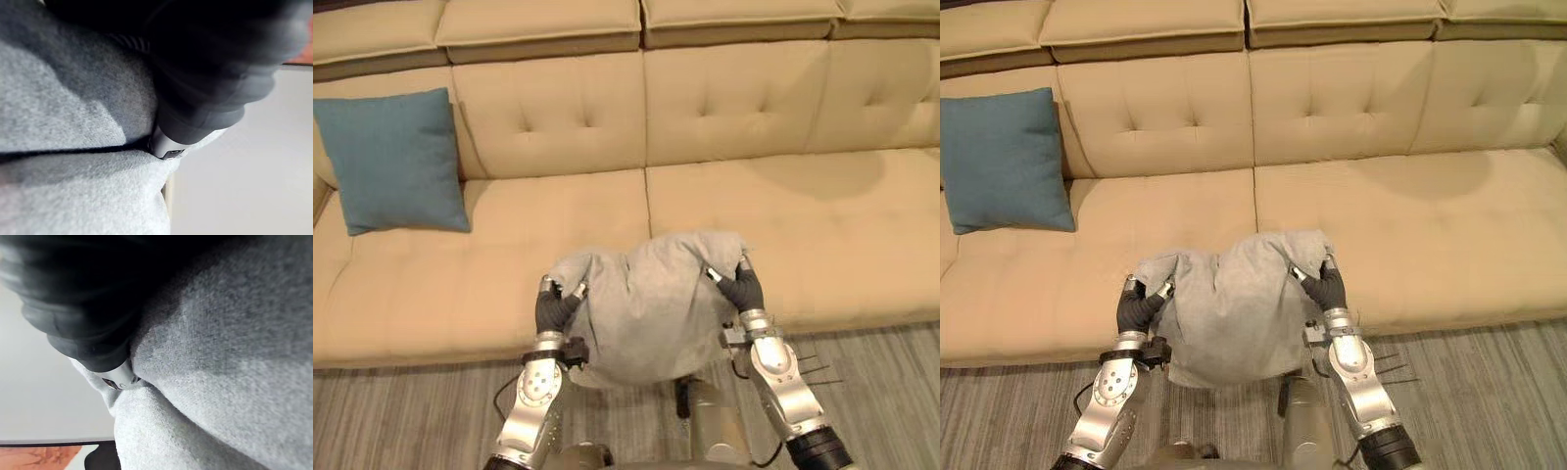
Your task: Pick up cushions and gather them together orderly.
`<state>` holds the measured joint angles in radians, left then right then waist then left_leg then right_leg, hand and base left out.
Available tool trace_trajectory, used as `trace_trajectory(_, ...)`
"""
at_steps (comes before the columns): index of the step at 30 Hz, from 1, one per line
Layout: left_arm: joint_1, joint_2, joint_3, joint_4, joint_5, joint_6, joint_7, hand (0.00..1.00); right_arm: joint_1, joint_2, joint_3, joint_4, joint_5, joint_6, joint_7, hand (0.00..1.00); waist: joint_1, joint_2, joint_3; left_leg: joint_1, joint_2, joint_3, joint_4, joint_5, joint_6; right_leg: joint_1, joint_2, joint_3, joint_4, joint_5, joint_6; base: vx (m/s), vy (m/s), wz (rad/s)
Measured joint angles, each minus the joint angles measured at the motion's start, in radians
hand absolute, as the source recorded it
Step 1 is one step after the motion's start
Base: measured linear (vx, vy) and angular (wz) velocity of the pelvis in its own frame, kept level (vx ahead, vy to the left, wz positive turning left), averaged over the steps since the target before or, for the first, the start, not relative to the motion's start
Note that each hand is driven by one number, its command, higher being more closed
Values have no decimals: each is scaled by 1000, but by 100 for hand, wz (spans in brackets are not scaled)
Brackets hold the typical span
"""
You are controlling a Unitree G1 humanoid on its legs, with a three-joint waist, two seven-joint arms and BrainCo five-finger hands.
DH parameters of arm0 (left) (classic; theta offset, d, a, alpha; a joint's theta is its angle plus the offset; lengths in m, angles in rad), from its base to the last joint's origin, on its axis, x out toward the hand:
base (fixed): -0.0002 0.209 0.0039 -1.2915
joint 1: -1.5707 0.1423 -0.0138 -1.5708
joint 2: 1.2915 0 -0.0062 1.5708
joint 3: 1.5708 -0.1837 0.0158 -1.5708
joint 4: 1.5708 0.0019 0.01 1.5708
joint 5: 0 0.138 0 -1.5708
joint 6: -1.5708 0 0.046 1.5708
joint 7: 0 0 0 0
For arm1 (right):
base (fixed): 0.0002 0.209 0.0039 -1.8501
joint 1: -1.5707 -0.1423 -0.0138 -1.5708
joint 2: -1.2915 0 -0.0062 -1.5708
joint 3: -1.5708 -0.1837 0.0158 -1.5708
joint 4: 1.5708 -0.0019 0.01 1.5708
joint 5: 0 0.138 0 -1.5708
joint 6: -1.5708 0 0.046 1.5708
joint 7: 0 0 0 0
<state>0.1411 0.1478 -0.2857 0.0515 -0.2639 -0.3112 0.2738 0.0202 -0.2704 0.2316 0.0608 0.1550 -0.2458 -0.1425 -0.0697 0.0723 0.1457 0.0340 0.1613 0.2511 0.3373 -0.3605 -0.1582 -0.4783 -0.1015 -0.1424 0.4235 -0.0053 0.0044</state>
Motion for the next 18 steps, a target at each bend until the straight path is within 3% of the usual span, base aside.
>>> trace_trajectory(1,-11,-5,0,19,0,1,-14,100,1,0,-6,0,0,6,8,100,0,4,-3,-43,21,-20,95,36,-27,6,3,-18,13,-22,-16,499,-139,12)
trace_trajectory(2,-20,-10,0,31,0,1,-17,100,1,-1,-13,-2,0,8,12,100,1,4,-3,-76,34,-27,167,66,-27,16,8,-24,9,-28,-25,458,-188,11)
trace_trajectory(3,-35,-17,-1,50,-1,6,-32,100,6,-4,-27,-7,1,12,12,100,7,3,-1,-153,71,-26,341,154,0,73,14,-29,-28,-37,-37,440,-169,11)
trace_trajectory(4,-35,-16,-6,62,-1,6,-46,100,12,-4,-33,-9,2,12,12,100,8,4,-1,-191,107,-8,469,153,20,145,21,-38,-82,-41,-39,428,-141,8)
trace_trajectory(6,-36,-17,-18,69,-1,7,-62,100,27,-5,-43,-51,3,12,12,100,10,1,0,-251,120,16,556,120,66,251,20,-45,-160,-41,-39,365,-40,6)
trace_trajectory(8,-49,-16,-18,68,-1,7,-78,100,25,-5,-59,-101,2,4,12,100,25,2,-1,-318,104,48,484,99,96,295,10,-47,-209,-41,-38,299,49,-3)
trace_trajectory(10,-59,-16,-18,67,-1,7,-82,100,10,-5,-73,-110,1,-12,12,100,32,3,-2,-364,63,36,295,100,96,304,-3,-48,-233,-34,-27,215,143,-15)
trace_trajectory(11,-58,-26,-26,67,0,8,-78,100,8,-8,-75,-110,-9,-12,9,100,31,17,-10,-367,27,-3,59,220,78,312,7,-42,-248,-29,3,194,194,-25)
trace_trajectory(12,-56,-28,-29,66,1,7,-79,100,12,-10,-75,-110,-9,-12,10,100,33,33,-17,-365,29,-20,-9,310,76,318,23,-36,-254,-36,21,228,257,-26)
trace_trajectory(13,-60,-9,-27,67,0,10,-78,100,15,20,-75,-99,-9,-7,11,100,28,10,-24,-362,13,-25,-31,317,106,319,13,-17,-252,-52,55,186,203,-8)
trace_trajectory(14,-65,3,-27,64,1,10,-78,100,15,37,-76,-99,-9,-7,11,100,23,-9,-24,-342,-14,-13,-73,328,121,312,-9,-4,-250,-48,62,162,190,-2)
trace_trajectory(16,-73,19,-27,63,1,10,-78,100,2,51,-76,-99,-10,-7,11,100,30,-27,-28,-308,-57,28,-142,345,143,307,-42,41,-273,-37,81,106,177,-19)
trace_trajectory(18,-73,25,-18,40,1,10,-76,100,-26,64,-73,-99,-11,-6,11,100,32,-29,-29,-295,-83,57,-181,354,155,307,-62,73,-308,-22,102,69,167,-28)
